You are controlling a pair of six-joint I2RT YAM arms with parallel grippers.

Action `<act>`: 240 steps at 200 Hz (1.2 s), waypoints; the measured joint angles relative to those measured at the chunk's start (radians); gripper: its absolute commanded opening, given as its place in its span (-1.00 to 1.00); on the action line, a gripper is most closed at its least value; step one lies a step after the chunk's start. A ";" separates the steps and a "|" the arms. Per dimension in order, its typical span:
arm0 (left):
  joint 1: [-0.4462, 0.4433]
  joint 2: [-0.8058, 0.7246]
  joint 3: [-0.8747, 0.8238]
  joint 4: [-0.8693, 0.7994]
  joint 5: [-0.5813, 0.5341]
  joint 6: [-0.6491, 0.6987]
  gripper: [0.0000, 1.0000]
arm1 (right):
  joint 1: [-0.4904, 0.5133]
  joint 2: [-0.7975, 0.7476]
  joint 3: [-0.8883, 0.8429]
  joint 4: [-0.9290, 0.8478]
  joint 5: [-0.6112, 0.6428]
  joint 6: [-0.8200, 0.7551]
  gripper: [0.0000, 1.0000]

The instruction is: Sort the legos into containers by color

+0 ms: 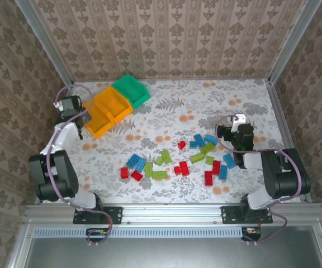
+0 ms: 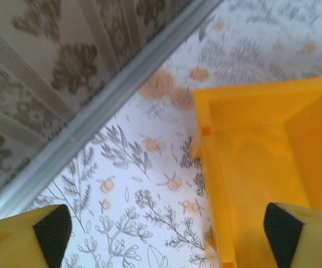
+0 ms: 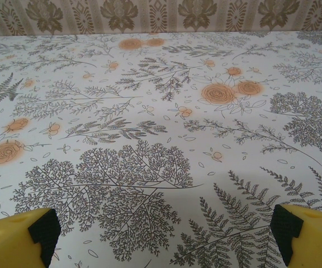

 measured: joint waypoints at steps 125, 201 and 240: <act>0.054 0.281 0.164 -0.116 0.230 -0.059 -0.21 | 0.000 0.000 0.000 0.000 0.000 0.000 0.99; -0.032 0.295 0.189 -0.094 0.265 0.018 -0.68 | 0.000 0.000 0.000 0.000 0.000 0.000 0.99; -0.123 0.305 0.215 -0.083 0.309 0.105 -0.76 | 0.000 0.000 0.000 0.000 0.000 0.000 0.99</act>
